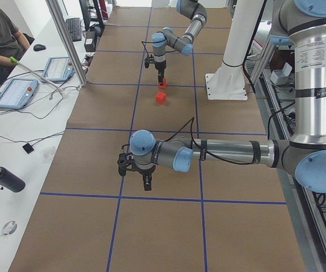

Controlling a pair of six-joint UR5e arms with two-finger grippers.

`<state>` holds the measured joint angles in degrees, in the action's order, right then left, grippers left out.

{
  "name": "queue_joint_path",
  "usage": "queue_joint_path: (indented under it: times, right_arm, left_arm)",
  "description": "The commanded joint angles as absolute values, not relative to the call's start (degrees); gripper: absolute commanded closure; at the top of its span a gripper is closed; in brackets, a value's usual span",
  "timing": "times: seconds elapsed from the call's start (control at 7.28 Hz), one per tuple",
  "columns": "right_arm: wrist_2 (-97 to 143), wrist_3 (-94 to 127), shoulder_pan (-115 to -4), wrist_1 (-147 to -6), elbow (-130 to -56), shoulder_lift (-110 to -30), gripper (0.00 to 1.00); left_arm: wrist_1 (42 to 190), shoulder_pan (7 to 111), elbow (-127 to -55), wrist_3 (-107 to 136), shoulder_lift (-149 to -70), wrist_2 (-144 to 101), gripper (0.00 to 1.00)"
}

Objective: Form red blocks into L shape at center
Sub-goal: 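Lower the cube beside the center cube and open the right gripper, then raise the right gripper away while the left gripper reaches toward the center cube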

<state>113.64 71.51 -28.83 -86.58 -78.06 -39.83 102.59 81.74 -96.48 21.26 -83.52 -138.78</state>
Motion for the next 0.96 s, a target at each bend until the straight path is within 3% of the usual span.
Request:
queue_joint_path:
  times: [0.0, 0.41, 0.82]
  right_arm:
    - [113.7, 68.7, -28.9, -86.6, -78.6, -39.7, 0.00]
    - [121.1, 68.4, -34.3, -86.9, -84.1, -41.4, 0.00]
    - [126.9, 62.7, -42.3, -86.7, -100.5, -59.5, 0.00]
  left_arm:
    - [104.0, 81.7, -96.9, 21.2, -83.6, -139.0, 0.00]
    - [116.9, 76.9, -98.4, 34.0, -85.7, -145.3, 0.00]
    - [127.3, 63.0, -102.6, 57.2, -92.3, -141.4, 0.00]
